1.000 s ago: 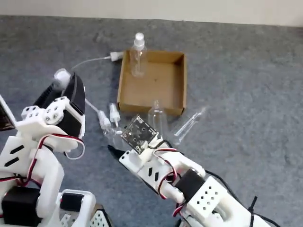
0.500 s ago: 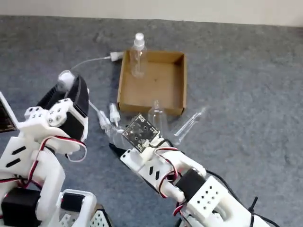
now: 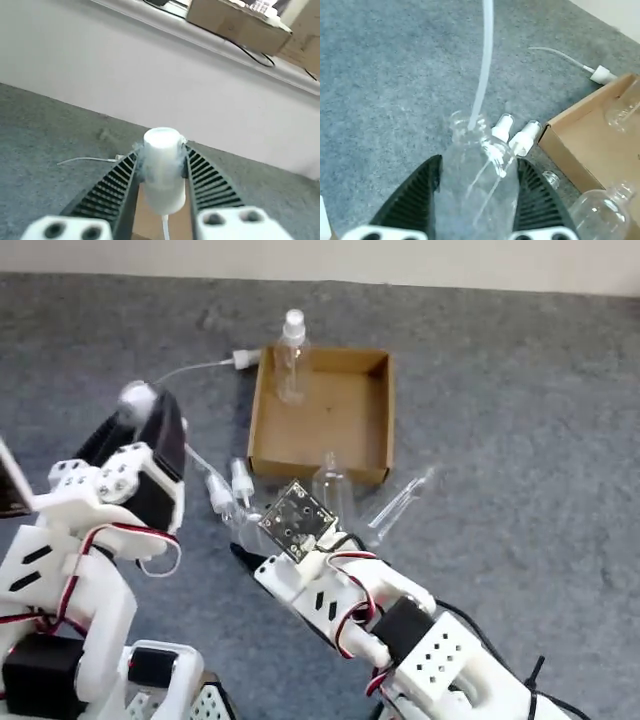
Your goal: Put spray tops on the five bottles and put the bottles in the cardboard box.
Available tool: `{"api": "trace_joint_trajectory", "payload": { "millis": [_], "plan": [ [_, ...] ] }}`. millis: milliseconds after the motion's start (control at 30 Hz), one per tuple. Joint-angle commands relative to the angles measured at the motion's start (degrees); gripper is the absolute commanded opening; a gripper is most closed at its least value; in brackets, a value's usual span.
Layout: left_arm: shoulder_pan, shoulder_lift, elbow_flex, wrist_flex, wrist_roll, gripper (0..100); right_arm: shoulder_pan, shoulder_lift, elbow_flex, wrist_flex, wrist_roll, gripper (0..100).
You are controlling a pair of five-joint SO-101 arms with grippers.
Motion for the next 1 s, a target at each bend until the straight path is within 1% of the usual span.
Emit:
{"api": "trace_joint_trajectory", "payload": {
  "millis": [0,400,600,800,967],
  "plan": [
    [-2.86,0.48,-2.15,-1.58,-0.53,0,1.01,-1.36,-0.4,-1.45,-0.53,0.4],
    [-3.12,0.48,-0.57,-2.2,-0.53,0,1.01,-1.45,-0.4,-1.45,-0.53,0.4],
    [-3.12,0.48,-0.31,-4.75,-0.53,0,1.01,-1.54,-0.4,-1.36,-0.53,0.4],
    [-2.86,0.48,0.04,-4.31,-0.44,0,1.01,-1.63,-0.4,-1.36,-0.53,0.4],
    [-2.68,-0.04,4.35,-3.6,-0.09,0,1.01,-1.63,-0.4,-1.36,-0.53,0.4]
  ]
}}
